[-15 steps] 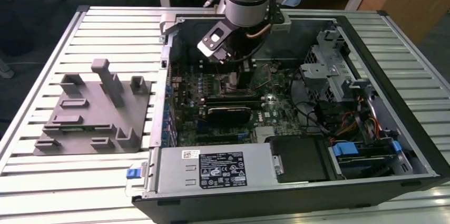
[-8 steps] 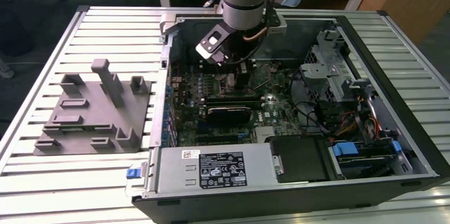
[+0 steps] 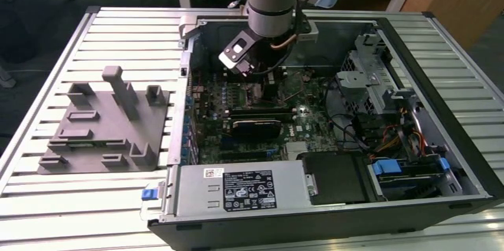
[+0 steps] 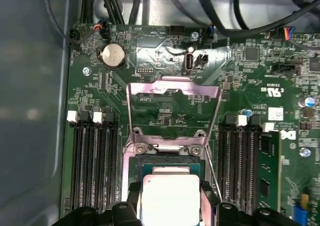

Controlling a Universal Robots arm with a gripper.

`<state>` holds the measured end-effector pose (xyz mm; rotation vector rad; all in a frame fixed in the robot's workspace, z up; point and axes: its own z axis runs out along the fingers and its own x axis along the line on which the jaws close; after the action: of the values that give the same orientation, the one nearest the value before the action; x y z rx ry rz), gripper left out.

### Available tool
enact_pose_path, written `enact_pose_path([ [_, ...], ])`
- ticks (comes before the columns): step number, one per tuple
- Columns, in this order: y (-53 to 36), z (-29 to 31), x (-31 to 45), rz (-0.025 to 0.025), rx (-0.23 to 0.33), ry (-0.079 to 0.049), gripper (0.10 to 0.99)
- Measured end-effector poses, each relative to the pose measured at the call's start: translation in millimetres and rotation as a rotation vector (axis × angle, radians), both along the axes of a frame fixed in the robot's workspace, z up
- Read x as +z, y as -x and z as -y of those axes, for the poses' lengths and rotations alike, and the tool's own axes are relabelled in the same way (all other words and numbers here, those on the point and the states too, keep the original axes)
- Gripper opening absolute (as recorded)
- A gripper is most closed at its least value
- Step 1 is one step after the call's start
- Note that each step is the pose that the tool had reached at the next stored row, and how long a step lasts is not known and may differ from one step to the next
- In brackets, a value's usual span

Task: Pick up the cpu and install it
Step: 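Place the cpu into insertion slot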

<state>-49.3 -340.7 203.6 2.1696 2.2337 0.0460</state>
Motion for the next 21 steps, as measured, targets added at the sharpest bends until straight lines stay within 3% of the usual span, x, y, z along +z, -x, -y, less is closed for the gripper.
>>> enact_pose_path([
  [13,0.8,-0.5,-10.9,0.0,-0.038,0.0,0.541],
  [21,0.8,-0.5,-11.4,0.0,-0.041,0.0,0.541],
])
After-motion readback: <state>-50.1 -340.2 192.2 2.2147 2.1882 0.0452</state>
